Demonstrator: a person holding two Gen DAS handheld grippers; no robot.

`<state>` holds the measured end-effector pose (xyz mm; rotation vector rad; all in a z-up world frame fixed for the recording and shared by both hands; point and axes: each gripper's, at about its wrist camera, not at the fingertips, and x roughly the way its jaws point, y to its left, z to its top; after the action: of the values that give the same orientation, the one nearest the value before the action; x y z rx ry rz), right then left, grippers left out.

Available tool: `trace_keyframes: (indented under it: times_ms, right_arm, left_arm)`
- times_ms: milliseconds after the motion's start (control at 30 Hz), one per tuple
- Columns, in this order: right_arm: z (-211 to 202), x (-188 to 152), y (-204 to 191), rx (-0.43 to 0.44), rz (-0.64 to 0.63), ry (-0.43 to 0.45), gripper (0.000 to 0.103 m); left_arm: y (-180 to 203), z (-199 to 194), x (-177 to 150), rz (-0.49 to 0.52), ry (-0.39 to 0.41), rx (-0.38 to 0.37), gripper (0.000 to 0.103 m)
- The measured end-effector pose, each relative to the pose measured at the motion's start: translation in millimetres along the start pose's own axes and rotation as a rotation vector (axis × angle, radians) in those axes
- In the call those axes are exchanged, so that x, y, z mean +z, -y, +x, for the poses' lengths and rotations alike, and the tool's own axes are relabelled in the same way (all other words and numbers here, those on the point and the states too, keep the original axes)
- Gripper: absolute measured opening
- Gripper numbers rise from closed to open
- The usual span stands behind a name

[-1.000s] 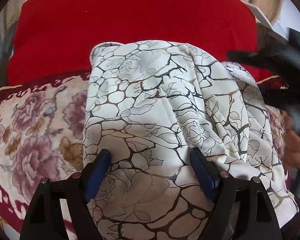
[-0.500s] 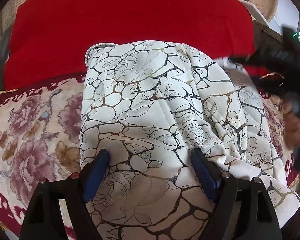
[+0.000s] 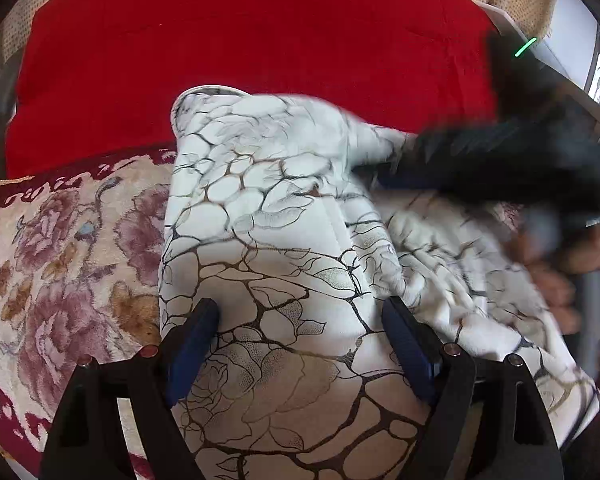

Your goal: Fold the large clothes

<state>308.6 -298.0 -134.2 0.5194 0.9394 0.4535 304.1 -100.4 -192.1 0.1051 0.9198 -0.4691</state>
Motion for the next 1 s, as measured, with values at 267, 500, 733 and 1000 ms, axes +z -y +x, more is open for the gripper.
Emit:
trace_keyframes:
  times_ms: [267,500,733,1000]
  right_arm:
    - [-11,-9,29,0.008,0.110,-0.026,0.026]
    - [-95,-58,-16,-0.047,-0.051,0.078,0.036]
    - [-175,-118,-61,-0.093,-0.155,0.244,0.084]
    - [-230,-166,-115,-0.183,-0.219,0.357,0.084]
  left_arm:
    - [-16,-17,0,-0.096,0.022,-0.028,0.085]
    - [-6,-77,-21,-0.119,0.142,0.198,0.085]
    - [19,-140,-51,-0.078,0.230,0.386,0.086]
    - [54,-215,-61,0.014,0.347,0.488,0.095]
